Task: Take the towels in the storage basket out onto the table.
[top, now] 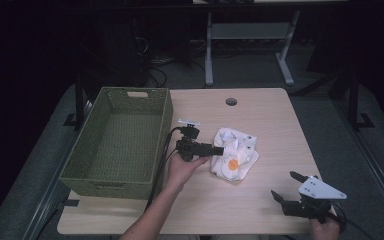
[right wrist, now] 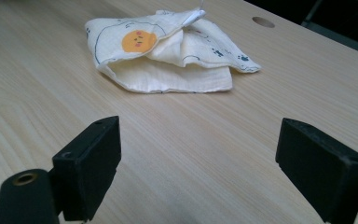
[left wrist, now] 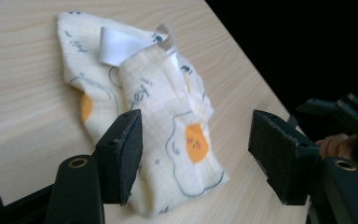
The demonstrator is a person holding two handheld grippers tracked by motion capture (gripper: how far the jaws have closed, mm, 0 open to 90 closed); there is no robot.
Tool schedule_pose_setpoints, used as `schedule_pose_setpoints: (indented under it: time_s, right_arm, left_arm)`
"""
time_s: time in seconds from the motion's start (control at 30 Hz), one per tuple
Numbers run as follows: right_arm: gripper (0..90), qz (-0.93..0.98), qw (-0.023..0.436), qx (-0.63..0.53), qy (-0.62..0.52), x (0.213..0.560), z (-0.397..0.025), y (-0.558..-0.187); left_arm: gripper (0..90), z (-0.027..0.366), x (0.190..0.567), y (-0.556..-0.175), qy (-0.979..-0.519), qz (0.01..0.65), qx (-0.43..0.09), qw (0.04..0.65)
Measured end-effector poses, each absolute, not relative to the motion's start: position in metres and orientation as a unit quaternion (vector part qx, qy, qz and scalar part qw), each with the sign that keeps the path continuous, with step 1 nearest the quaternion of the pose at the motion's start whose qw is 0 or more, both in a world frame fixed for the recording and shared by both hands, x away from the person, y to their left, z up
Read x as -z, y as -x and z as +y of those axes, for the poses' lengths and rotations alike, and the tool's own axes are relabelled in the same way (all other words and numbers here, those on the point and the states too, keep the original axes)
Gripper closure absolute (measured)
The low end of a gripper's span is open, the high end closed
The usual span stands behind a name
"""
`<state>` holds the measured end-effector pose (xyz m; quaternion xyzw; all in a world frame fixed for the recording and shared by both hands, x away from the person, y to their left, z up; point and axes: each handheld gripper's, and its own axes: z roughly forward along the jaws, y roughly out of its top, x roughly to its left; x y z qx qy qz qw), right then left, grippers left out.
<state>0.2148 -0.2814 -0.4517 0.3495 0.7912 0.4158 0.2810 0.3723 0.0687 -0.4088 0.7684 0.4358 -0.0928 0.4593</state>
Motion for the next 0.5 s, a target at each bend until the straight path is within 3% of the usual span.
schedule_pose_setpoints:
  time_s: [0.5]
  right_arm:
    - [13.7, 0.794, 0.281, -0.412, -0.347, 0.453, -0.278, -0.215]
  left_arm:
    - [31.0, 0.077, 0.415, -0.341, -0.774, 0.412, 0.098, 0.47]
